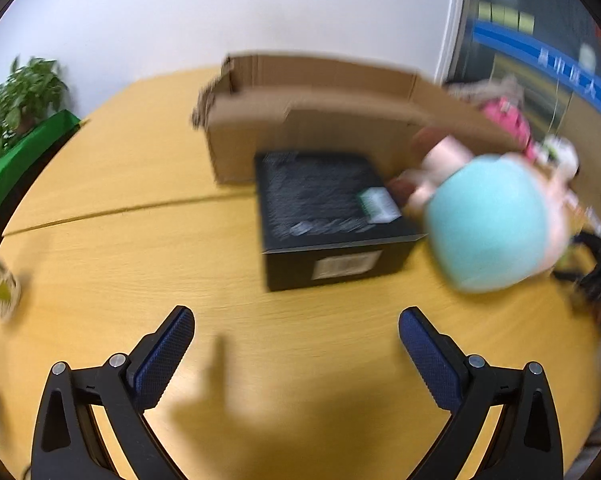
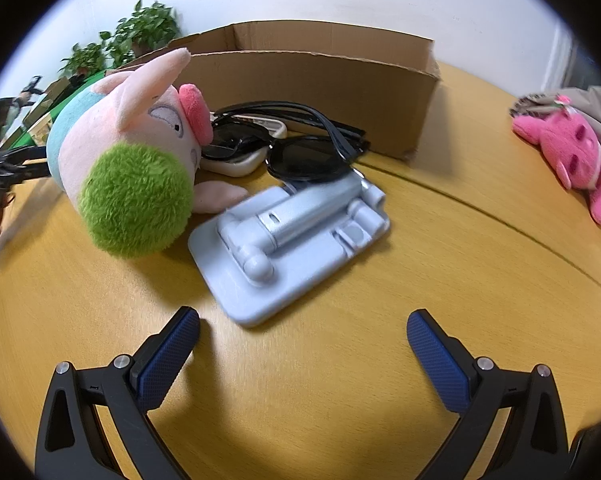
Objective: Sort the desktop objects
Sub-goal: 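Move the left gripper to the plush pig and close on it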
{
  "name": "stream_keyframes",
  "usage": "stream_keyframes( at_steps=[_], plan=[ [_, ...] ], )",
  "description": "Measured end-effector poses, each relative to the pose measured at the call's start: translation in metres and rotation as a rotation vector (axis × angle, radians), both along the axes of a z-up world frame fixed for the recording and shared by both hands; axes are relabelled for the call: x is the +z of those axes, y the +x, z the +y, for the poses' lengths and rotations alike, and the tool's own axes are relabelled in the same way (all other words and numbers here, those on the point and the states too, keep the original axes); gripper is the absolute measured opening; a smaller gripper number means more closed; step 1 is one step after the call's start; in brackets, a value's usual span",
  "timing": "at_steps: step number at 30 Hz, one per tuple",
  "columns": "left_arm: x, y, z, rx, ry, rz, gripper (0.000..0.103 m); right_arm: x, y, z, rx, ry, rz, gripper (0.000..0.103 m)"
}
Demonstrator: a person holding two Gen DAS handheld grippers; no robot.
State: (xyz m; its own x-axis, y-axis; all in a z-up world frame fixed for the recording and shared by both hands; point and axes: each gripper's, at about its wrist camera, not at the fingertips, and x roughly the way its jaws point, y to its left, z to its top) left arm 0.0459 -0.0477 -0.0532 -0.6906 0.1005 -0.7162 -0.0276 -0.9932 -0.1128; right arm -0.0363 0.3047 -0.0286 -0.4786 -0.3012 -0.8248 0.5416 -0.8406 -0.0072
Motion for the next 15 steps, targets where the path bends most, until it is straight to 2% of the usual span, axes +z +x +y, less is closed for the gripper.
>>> stream_keyframes(
  at_steps=[3, 8, 11, 15],
  plan=[
    [0.005, 0.008, 0.019, -0.002, 0.013, -0.002, 0.103, 0.003, 0.006, -0.001, -0.054, 0.044, -0.078, 0.103],
    [0.004, 0.003, 0.049, 0.013, -0.007, -0.053, 0.103, 0.001, 0.018, 0.001, -0.106, 0.056, -0.109, 0.103],
    [0.008, 0.0, 0.061, -0.031, 0.042, -0.064, 0.103, 0.001, 0.023, 0.004, -0.14, 0.055, -0.106, 0.103],
    [0.025, 0.005, 0.061, -0.038, 0.119, -0.005, 0.103, 0.002, 0.029, 0.001, -0.141, 0.073, -0.132, 0.103]
  ],
)
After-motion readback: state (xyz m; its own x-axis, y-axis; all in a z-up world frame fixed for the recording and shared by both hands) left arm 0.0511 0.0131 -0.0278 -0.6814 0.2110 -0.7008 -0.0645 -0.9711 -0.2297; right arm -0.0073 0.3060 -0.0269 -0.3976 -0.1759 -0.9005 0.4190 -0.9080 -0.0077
